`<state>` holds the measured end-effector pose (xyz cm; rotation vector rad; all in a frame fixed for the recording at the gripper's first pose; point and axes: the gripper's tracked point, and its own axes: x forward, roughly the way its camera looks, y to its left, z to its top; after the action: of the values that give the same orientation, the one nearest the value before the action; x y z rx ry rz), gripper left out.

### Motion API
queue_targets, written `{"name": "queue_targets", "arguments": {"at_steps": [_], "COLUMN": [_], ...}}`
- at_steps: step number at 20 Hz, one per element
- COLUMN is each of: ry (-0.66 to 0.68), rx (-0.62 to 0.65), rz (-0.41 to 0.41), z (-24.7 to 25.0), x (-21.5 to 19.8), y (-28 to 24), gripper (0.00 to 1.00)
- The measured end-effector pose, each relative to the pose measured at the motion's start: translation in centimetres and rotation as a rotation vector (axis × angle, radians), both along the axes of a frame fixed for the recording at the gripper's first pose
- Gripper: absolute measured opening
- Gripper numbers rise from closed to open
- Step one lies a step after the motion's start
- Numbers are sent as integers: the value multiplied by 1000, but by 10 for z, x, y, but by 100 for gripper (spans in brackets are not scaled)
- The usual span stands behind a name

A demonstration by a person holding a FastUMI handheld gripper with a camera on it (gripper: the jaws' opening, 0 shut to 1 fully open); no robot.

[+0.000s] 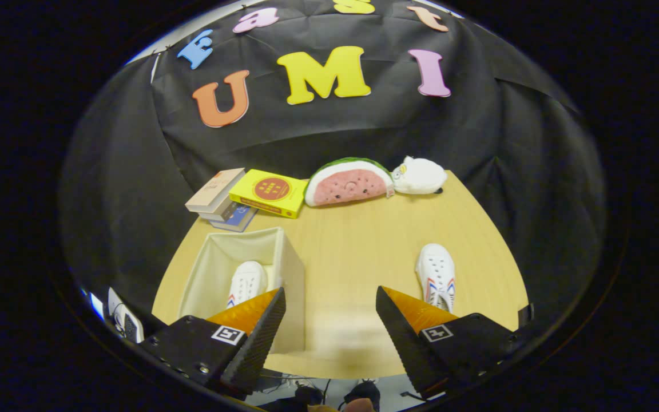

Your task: Open the storage box then place both shoes into the box .Put the left shoe in first, then the right shoe, with the right side of both shoes facing outward in a uniform manner.

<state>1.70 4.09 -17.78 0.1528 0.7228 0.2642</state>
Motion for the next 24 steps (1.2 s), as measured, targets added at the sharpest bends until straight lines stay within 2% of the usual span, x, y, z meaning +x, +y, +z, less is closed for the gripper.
{"name": "queue_targets", "arguments": {"at_steps": [5,9,14,22,24], "ry": [34,141,255,403,430], "rx": [-31,-5,-5,23,34], "rz": [-74,-125,-128,-107,-86], "z": [-46,-102,-162,-216,-220], "x": [17,34,55,98,103], "y": [-88,-130,-154,-163,-159], "gripper": [96,96,96,96,91]}}
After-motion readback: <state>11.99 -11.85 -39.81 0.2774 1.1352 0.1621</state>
